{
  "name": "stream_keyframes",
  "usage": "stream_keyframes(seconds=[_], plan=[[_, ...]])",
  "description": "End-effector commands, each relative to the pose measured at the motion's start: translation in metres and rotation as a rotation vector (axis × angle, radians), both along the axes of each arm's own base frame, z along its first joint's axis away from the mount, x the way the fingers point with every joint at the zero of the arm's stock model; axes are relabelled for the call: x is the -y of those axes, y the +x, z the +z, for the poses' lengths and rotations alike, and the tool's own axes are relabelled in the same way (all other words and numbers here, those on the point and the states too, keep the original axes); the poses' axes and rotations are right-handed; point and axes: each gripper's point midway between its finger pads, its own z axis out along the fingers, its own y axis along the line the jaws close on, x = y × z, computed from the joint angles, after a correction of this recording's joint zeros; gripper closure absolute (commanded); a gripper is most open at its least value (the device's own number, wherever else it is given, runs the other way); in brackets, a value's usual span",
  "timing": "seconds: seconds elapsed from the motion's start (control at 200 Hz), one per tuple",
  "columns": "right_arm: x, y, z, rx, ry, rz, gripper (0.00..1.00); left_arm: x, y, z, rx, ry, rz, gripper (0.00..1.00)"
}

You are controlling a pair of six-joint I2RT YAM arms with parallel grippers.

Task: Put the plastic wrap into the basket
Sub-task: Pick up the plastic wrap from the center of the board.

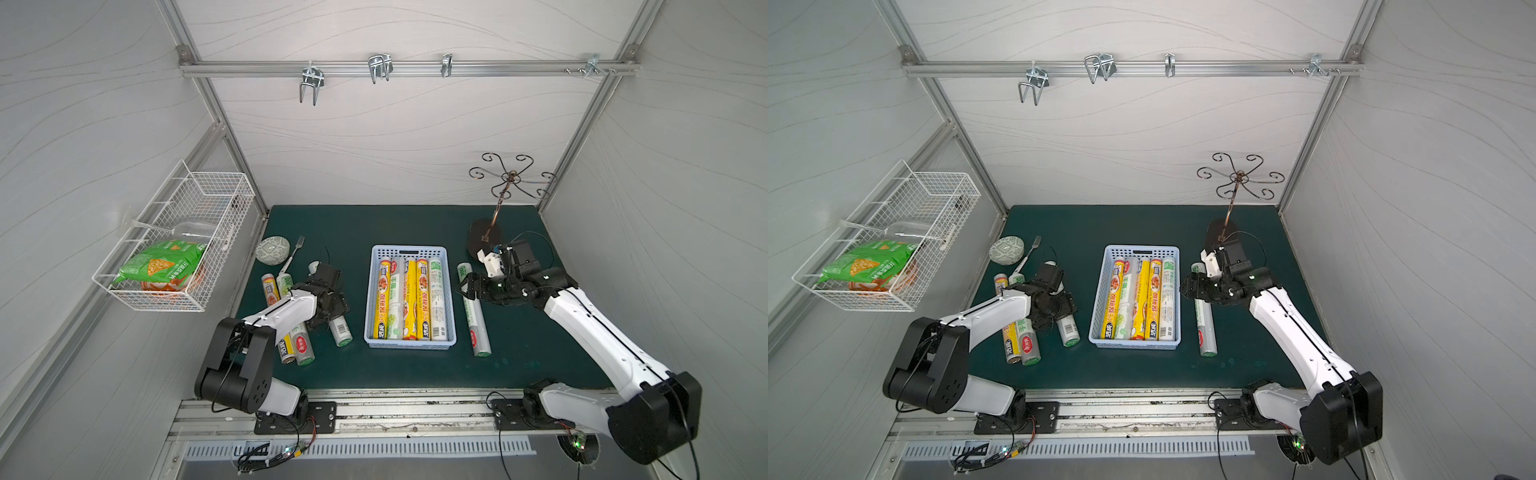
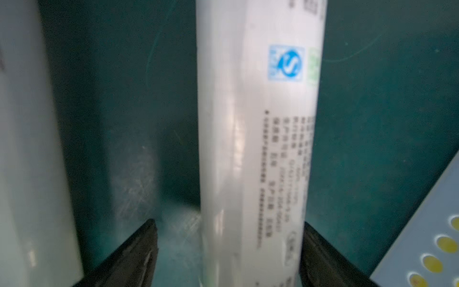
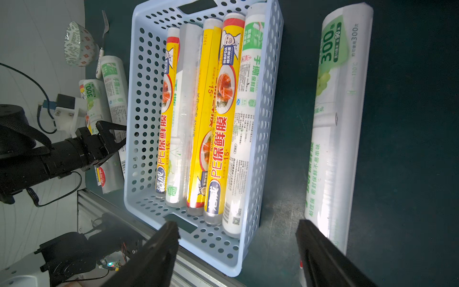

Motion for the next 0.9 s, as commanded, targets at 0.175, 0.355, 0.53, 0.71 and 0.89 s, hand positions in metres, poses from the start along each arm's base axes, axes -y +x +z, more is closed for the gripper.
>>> stream_keyframes(seconds=[0.175, 0.355, 0.53, 0.71, 0.89], plan=[[0.001, -0.001, -0.003, -0.008, -0.004, 0.005, 0.21, 0.003, 0.022, 0.011, 0.028, 0.017, -0.016, 0.17], [0.003, -0.001, -0.004, -0.009, -0.014, 0.004, 0.21, 0.012, 0.027, 0.007, 0.042, -0.033, -0.016, 0.23], [0.004, -0.001, -0.006, -0.014, -0.015, 0.0, 0.21, 0.014, 0.03, 0.0, 0.027, -0.04, -0.02, 0.29], [0.004, 0.001, -0.008, -0.015, -0.017, 0.002, 0.21, 0.021, 0.034, 0.0, 0.033, -0.065, -0.05, 0.39], [0.006, 0.002, -0.015, -0.03, -0.028, -0.009, 0.22, 0.023, 0.032, 0.011, 0.054, -0.081, -0.067, 0.51]])
